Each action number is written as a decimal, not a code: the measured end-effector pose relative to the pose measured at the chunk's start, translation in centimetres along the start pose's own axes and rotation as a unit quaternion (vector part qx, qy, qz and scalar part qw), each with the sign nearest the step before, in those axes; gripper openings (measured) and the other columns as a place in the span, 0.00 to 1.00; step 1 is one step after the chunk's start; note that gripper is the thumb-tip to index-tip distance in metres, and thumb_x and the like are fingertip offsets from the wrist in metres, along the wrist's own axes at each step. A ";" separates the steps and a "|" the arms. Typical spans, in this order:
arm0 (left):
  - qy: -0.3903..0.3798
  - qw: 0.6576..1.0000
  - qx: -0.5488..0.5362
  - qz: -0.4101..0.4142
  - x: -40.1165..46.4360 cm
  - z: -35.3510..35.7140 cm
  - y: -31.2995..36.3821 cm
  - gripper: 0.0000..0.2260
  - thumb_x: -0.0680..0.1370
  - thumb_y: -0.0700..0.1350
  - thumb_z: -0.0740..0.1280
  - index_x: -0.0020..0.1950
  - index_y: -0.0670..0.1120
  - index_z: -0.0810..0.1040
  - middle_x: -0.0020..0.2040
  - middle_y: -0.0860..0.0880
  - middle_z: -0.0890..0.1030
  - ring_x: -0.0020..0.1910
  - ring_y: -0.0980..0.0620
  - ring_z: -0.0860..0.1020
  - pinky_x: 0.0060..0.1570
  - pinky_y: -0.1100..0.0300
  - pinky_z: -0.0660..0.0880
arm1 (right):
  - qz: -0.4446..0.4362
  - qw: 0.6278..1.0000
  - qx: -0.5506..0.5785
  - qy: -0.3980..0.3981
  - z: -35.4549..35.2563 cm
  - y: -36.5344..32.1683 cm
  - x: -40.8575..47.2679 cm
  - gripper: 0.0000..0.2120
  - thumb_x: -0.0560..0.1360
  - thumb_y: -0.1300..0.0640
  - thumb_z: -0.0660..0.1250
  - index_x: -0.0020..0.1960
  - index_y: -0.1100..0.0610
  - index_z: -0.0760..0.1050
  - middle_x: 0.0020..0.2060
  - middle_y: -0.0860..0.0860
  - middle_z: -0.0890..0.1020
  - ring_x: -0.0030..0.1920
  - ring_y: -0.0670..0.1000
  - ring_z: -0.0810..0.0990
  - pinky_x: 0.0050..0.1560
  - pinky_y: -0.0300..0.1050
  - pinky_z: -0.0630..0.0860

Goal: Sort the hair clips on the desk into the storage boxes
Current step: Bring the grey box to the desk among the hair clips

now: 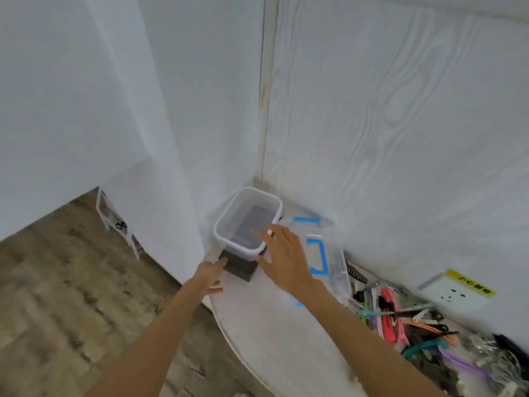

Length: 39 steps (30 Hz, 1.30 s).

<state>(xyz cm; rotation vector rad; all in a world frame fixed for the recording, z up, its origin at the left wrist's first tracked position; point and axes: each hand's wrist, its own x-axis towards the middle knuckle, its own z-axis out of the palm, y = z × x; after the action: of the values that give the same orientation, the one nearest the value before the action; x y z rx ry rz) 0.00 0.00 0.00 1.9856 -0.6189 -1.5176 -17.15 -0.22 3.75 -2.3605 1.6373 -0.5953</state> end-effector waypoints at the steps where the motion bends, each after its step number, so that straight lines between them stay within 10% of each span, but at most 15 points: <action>1: -0.019 1.000 -0.011 -0.001 -0.2 0.6 0.2 0.20 0.80 0.48 0.62 0.68 0.38 0.65 0.62 0.41 0.71 0.61 0.39 0.73 0.52 0.49 0.75 | -0.019 0.999 -0.026 0.001 0.3 0.1 0.1 0.23 0.69 0.53 0.72 0.63 0.50 0.73 0.58 0.53 0.77 0.58 0.56 0.75 0.59 0.51 0.71; 11: 0.063 0.993 -0.015 0.103 0.6 -0.9 -0.6 0.13 0.78 0.46 0.66 0.58 0.40 0.74 0.53 0.41 0.77 0.51 0.42 0.76 0.60 0.46 0.74 | -0.090 0.993 -0.051 0.054 0.3 -0.9 0.5 0.08 0.69 0.56 0.73 0.44 0.57 0.76 0.40 0.52 0.82 0.39 0.51 0.81 0.38 0.41 0.77; 19: 0.138 0.978 -0.056 0.144 -2.4 -6.3 -2.0 0.11 0.81 0.45 0.57 0.59 0.40 0.68 0.52 0.44 0.73 0.51 0.46 0.73 0.54 0.53 0.71 | -0.092 0.994 -0.056 0.008 0.1 -0.7 -1.2 0.12 0.76 0.53 0.64 0.57 0.58 0.71 0.49 0.52 0.80 0.46 0.51 0.81 0.42 0.42 0.77; 28: 0.181 0.974 -0.078 0.108 -5.3 -14.1 -7.1 0.14 0.81 0.47 0.57 0.60 0.39 0.70 0.56 0.39 0.76 0.56 0.40 0.76 0.59 0.41 0.74 | -0.103 0.976 -0.191 0.000 2.1 -2.6 -0.7 0.12 0.63 0.55 0.77 0.39 0.55 0.75 0.31 0.50 0.80 0.34 0.53 0.80 0.50 0.49 0.76; 35: 0.163 0.968 -0.141 0.130 -9.2 -14.8 -6.4 0.14 0.82 0.44 0.57 0.64 0.37 0.68 0.56 0.41 0.74 0.57 0.43 0.74 0.52 0.50 0.74 | -0.100 0.970 -0.169 -0.143 2.4 -2.2 -0.8 0.11 0.75 0.57 0.64 0.57 0.56 0.76 0.58 0.53 0.78 0.69 0.55 0.67 0.73 0.54 0.48; 39: 0.121 0.968 -0.156 0.157 -10.3 -12.7 -4.9 0.13 0.82 0.44 0.57 0.62 0.39 0.70 0.55 0.43 0.75 0.51 0.48 0.76 0.46 0.55 0.75 | -0.041 0.998 0.036 -0.017 -0.1 -2.1 -1.5 0.11 0.78 0.57 0.61 0.58 0.55 0.77 0.58 0.52 0.80 0.62 0.55 0.74 0.66 0.47 0.64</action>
<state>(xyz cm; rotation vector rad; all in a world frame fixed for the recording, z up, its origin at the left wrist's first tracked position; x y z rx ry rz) 9.84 12.37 6.56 1.7035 -0.5254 -1.0868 -15.81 1.93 4.33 -2.3823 1.4856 -0.6135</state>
